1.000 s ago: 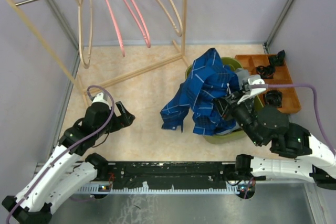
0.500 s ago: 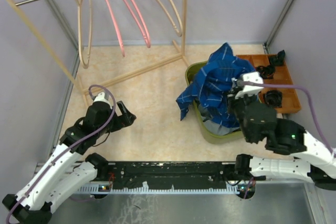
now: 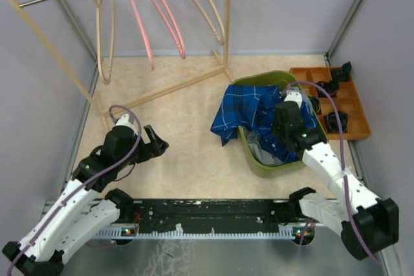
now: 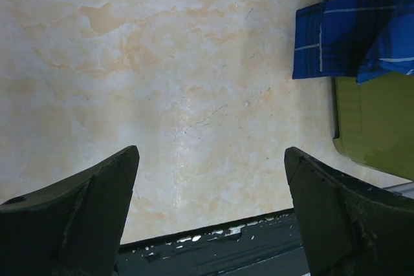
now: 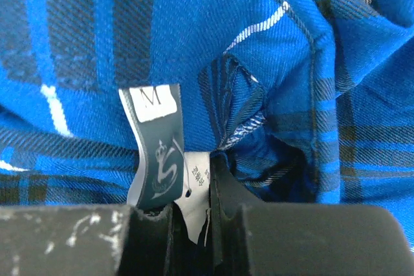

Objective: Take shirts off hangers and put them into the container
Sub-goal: Place the shirt in the bin, then reset both arms

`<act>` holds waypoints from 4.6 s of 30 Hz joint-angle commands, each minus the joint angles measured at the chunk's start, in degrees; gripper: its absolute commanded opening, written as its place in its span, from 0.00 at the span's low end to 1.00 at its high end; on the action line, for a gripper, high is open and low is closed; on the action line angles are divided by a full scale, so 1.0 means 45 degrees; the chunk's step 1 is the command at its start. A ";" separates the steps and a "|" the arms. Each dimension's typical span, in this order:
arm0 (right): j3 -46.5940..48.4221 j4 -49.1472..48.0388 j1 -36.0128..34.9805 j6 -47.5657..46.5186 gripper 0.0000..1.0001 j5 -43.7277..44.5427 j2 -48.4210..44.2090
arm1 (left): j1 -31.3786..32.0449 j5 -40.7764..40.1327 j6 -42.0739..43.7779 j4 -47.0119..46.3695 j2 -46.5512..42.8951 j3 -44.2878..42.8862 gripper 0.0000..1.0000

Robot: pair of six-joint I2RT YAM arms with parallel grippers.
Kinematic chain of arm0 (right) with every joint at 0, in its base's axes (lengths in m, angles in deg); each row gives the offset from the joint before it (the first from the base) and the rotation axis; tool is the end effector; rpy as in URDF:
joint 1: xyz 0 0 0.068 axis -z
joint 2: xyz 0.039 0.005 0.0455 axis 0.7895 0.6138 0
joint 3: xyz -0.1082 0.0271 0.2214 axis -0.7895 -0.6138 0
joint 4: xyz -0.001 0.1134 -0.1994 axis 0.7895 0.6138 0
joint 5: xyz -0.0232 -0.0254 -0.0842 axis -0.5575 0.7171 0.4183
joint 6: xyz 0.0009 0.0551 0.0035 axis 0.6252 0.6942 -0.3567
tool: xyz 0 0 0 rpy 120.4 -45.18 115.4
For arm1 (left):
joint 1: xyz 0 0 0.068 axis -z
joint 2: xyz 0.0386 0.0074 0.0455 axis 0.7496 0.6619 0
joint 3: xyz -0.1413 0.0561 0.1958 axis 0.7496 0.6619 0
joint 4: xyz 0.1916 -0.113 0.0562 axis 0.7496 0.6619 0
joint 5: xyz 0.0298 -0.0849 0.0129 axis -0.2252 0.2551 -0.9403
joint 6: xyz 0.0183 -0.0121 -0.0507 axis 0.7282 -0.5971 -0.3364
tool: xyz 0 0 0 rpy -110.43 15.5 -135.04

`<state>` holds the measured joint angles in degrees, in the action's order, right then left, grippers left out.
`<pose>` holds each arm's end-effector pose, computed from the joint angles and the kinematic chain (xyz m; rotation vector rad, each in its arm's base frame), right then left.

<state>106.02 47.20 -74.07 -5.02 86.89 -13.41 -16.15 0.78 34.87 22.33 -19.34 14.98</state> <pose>0.1735 0.0559 0.2541 0.0931 2.2569 -0.0372 0.1056 -0.0608 0.2572 -0.2626 2.2670 -0.5475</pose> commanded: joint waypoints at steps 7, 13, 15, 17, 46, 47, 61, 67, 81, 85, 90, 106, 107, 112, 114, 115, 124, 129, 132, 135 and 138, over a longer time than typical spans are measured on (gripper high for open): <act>0.0623 0.1862 0.0030 0.1934 0.29 -0.1395 0.1537 | -0.0050 0.0363 0.0041 0.0068 -0.0184 -0.0037 0.99; 0.3559 0.3208 0.0029 0.1004 0.74 -0.1420 -0.0826 | -0.0045 0.0433 -0.0059 -0.0088 -0.0308 0.0118 0.99; 0.4319 0.3484 0.0030 0.0828 0.81 -0.1751 -0.1370 | -0.0049 0.0485 -0.0104 -0.0203 -0.0336 0.0216 0.99; 0.4875 0.3525 0.0025 0.0663 0.84 -0.2590 -0.1854 | -0.0041 0.0561 -0.0115 -0.0312 -0.0319 0.0333 0.99; 0.2620 -0.1611 -0.9937 0.0651 0.89 0.4469 0.4089 | -0.0044 0.0071 -0.0291 0.0172 -0.0721 -0.0061 0.99; 0.2495 -0.2098 -0.9946 0.0743 0.90 0.4588 0.4168 | -0.0049 0.0071 -0.0264 0.0181 -0.0724 -0.0083 0.99; 0.3486 -0.1315 -0.9685 0.5754 0.97 0.7072 0.8368 | -0.0051 0.0086 -0.0229 0.0181 -0.0610 -0.0074 0.99; 0.2988 -0.1967 -0.8530 0.6904 0.92 0.6841 0.9106 | -0.0033 0.0047 -0.0245 0.0241 -0.0639 -0.0097 0.99; 0.3042 -0.4651 -0.8486 0.5051 0.09 0.7371 1.0017 | -0.0036 0.0061 -0.0157 0.0277 -0.0558 -0.0174 0.99; 0.3070 -0.4638 -0.8856 0.3949 0.00 0.7068 0.7172 | -0.0031 -0.0214 -0.0144 0.0475 -0.0785 -0.0084 0.99; 0.3149 -0.4584 -0.8949 0.2531 0.00 0.6484 0.3367 | -0.0051 -0.0184 -0.0181 0.0223 -0.0798 0.0058 0.99; 0.2288 0.3027 -0.3208 0.4377 0.10 0.4273 -0.0077 | -0.0050 0.0189 -0.0096 -0.0303 -0.0471 0.0329 0.99; 0.1911 0.3108 -0.2716 0.4372 0.13 0.3711 0.0127 | -0.0037 0.0198 -0.0096 -0.0291 -0.0478 0.0322 0.99; 0.1412 0.3377 -0.2315 0.4483 0.25 0.2793 0.0974 | -0.0042 0.0272 -0.0114 -0.0202 -0.0530 0.0313 0.99; 0.1734 0.3380 -0.2316 0.4338 0.31 0.2697 0.0725 | -0.0033 0.0285 -0.0097 -0.0206 -0.0500 0.0298 0.99; 0.2018 0.3443 -0.2314 0.4258 0.35 0.2711 0.0532 | -0.0045 0.0303 -0.0091 -0.0205 -0.0476 0.0277 0.99; 0.4326 0.3541 -0.2313 0.3261 0.71 0.2258 -0.2644 | -0.0050 0.0435 -0.0251 -0.0415 -0.0454 0.0384 0.99; 0.4753 0.3353 -0.2313 0.3557 0.75 0.1625 -0.3299 | -0.0045 0.0597 -0.0261 -0.0534 -0.0276 0.0361 0.99; 0.4875 0.3148 -0.2314 0.3694 0.75 0.1338 -0.3285 | -0.0049 0.0554 -0.0211 -0.0453 -0.0220 0.0269 0.99; 0.4761 0.2591 -0.2313 0.3658 0.75 0.0668 -0.3263 | -0.0041 0.0448 -0.0228 -0.0332 -0.0337 0.0224 0.99; 0.4760 0.2306 -0.2313 0.3533 0.75 -0.0338 -0.3337 | -0.0036 0.0408 -0.0252 -0.0325 -0.0479 0.0216 0.99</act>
<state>126.45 61.43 -84.84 11.53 91.81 -28.21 -16.15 2.64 34.00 21.70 -20.58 16.49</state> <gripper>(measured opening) 0.749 0.990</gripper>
